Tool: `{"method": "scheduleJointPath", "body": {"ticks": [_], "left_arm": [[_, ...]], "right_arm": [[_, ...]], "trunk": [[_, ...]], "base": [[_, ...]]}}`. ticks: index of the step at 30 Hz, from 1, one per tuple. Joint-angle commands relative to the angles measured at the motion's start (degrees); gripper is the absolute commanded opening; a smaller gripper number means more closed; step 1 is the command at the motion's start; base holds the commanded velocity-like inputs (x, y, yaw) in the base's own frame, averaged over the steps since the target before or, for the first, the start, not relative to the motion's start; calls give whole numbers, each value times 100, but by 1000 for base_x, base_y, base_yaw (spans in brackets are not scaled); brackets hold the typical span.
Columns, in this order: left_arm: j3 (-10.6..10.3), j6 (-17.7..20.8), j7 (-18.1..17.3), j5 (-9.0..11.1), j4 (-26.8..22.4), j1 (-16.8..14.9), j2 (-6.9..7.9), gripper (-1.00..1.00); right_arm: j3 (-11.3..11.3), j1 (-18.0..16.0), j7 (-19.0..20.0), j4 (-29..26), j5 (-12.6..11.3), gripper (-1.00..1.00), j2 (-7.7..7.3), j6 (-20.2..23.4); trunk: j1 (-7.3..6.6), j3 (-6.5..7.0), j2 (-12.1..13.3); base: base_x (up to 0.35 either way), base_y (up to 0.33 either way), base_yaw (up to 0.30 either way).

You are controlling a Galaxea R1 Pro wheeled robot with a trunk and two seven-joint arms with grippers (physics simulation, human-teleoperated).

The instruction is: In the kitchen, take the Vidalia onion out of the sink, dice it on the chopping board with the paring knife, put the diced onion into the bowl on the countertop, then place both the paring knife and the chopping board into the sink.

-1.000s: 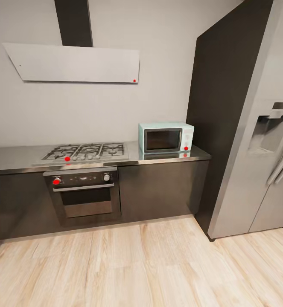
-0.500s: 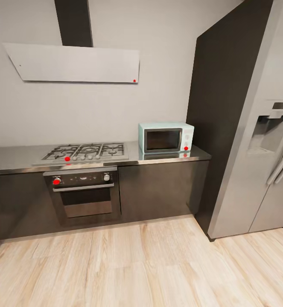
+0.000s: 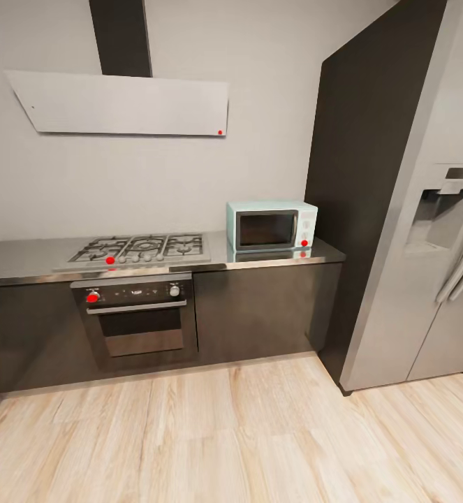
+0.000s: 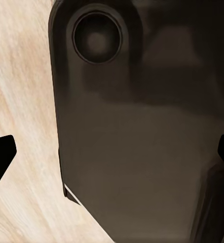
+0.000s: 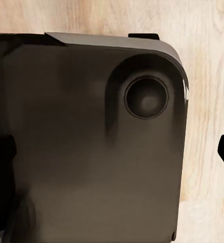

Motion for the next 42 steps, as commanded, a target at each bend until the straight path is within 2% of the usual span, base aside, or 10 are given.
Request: {"method": "scheduleJointPath", "body": {"ticks": [1, 4, 7, 12, 15, 20, 29, 30, 34, 42], "left_arm": [[2, -3, -1, 8, -6, 2, -2, 100], [13, -6, 3, 14, -34, 0, -23, 100], [21, -7, 6, 14, -288, 0, -70, 100], [28, -7, 7, 20, -1083, 0, -95, 100], [28, -9, 7, 21, -1430, -1, -97, 100], [30, -8, 8, 21, -2238, -1, -94, 100], [24, -7, 8, 21, -3278, -1, -109, 100], [22, -7, 8, 21, -3524, -1, -118, 100], [21, -14, 8, 17, -3711, -1, -124, 100], [19, -11, -15, 21, -3719, -1, -97, 100]], "right_arm": [[1, -2, -3, 1, 0, 100, 1, -19], [3, -4, -2, -1, 0, 100, -1, -24], [-3, -4, 2, -28, -1, 100, -14, -106], [-9, -4, -13, -328, 7, 100, -26, -1025], [-13, -6, -22, -550, 7, 100, -31, -1243], [-16, -5, -98, -1384, 12, 100, -34, -1353], [-23, -6, -431, -2459, 8, 100, -20, -1369], [-24, -5, -464, -2762, 8, 100, -22, -1369], [-24, -5, -481, -3084, 16, 100, -28, -1373], [-16, -4, -491, -3160, 19, 100, -20, -1393]], "trunk": [[0, -4, -2], [0, -4, -2], [0, -4, -2], [0, -4, -2], [0, -4, -2], [0, -4, -2], [0, -4, -2], [0, -4, -2], [0, -4, -2], [0, -4, -2]], "base": [[0, 0, 0], [0, 0, 0], [0, 0, 0], [0, 0, 0], [0, 0, 0], [0, 0, 0], [0, 0, 0], [0, 0, 0], [0, 0, 0], [0, 0, 0]]}}
